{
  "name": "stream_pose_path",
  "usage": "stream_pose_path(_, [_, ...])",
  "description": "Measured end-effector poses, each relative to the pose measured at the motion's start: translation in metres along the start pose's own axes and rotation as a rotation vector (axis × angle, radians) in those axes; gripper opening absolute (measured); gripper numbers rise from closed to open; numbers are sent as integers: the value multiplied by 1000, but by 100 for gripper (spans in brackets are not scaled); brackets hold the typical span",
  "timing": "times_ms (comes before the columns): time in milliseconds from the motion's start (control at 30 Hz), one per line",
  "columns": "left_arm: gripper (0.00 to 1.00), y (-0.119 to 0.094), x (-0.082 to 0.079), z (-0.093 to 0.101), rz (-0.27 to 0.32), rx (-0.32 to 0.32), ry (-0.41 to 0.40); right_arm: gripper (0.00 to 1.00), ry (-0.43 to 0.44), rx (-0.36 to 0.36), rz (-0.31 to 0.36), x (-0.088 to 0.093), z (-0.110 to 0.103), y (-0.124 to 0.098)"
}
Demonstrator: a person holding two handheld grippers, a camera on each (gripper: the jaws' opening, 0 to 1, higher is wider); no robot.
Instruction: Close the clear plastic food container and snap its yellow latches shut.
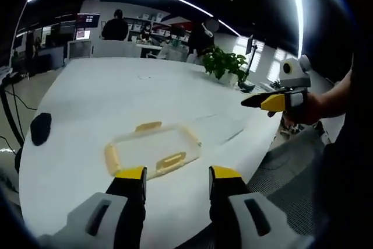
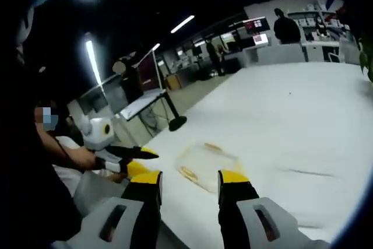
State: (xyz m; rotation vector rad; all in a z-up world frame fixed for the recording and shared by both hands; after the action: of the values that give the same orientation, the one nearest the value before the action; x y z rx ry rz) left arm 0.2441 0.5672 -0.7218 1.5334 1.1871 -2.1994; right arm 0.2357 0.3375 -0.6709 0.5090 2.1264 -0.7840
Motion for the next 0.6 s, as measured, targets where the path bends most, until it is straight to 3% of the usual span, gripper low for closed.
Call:
stream_pose_path(300, [42, 6, -11, -18, 10, -17, -21, 37, -30, -28, -2, -9, -5, 20])
stream_pose_path(600, [44, 15, -17, -31, -1, -19, -1, 37, -55, -28, 3, -20, 3, 37])
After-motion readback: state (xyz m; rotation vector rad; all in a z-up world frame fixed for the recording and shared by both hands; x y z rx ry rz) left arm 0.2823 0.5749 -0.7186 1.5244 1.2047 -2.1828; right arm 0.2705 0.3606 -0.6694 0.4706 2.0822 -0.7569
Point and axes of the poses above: the point that each gripper's makers call its tool centre point, and the gripper's own axes: y roughly forward along the fingers, z roughly to its right, x roughly out of its underside, the point moved 6 cm from there along -y, roughly backward along the fingers, and after that the axes turned 7 degrees about y, right-handed, at the moved point
